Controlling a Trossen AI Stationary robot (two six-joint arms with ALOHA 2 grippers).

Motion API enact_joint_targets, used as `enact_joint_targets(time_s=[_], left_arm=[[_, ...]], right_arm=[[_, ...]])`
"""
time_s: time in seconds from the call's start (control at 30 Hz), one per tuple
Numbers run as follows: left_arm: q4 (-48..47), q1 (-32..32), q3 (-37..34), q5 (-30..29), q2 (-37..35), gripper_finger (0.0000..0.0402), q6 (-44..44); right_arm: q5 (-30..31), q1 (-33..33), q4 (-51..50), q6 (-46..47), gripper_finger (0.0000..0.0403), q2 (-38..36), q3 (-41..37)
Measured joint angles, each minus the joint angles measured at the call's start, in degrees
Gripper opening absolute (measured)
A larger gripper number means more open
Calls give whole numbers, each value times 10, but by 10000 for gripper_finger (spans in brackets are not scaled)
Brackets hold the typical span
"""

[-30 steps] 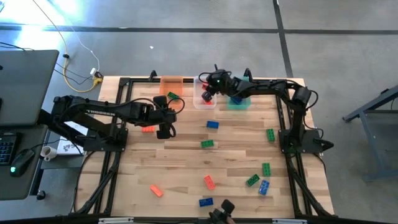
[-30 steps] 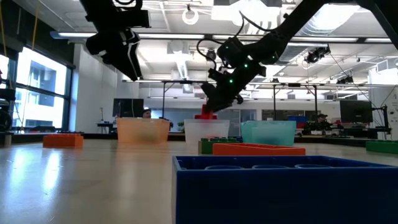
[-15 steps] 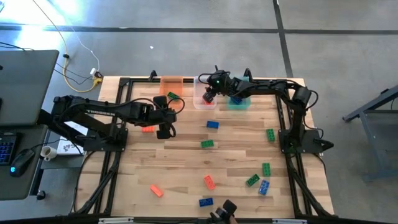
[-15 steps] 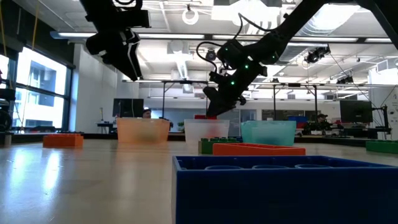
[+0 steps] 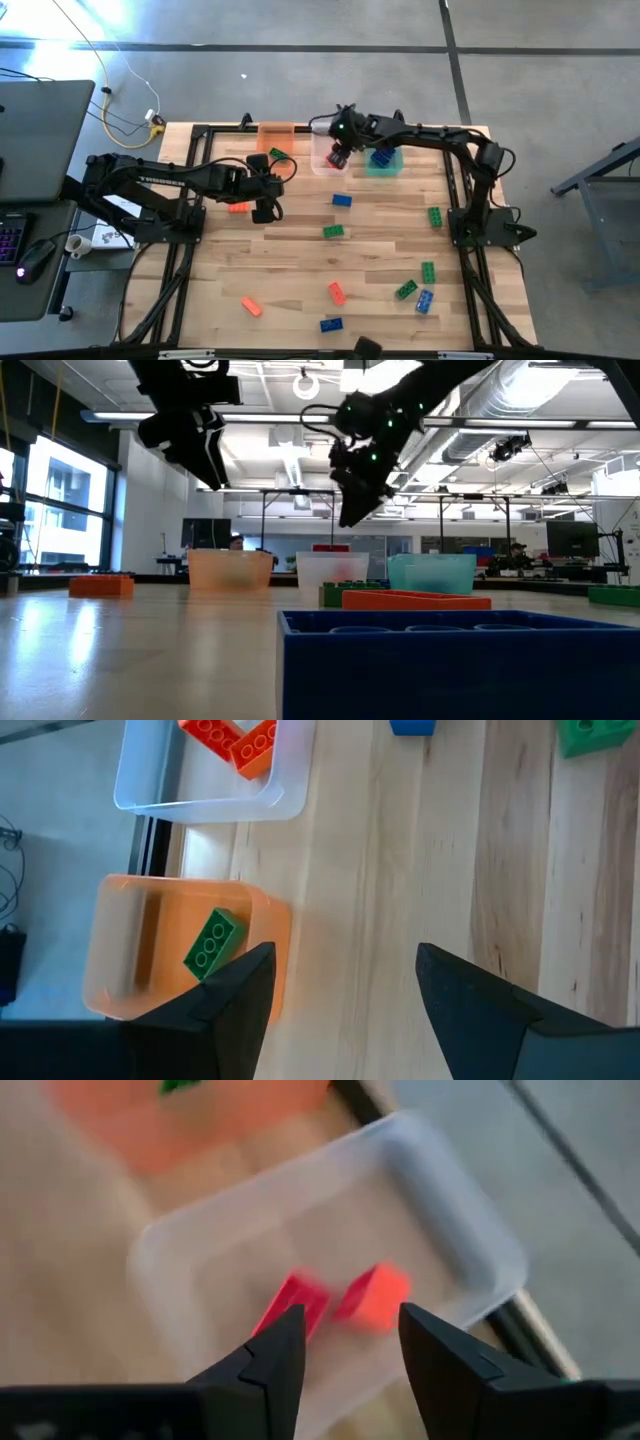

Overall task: Sort & place blocks by color
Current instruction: Put the green game piece into the orange bin

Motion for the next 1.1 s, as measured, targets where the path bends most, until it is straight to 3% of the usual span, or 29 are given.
enact_joint_targets(time_s=[0.2, 0.4, 1.1], left_arm=[[2, 0, 0, 0, 0, 229, 11], [5, 0, 0, 0, 0, 229, 15], [8, 0, 0, 0, 0, 229, 15]], right_arm=[[-2, 66, -101, 15, 130, -15, 18], [32, 131, -168, 36, 113, -37, 18], [28, 316, -418, 246, 102, -121, 18]])
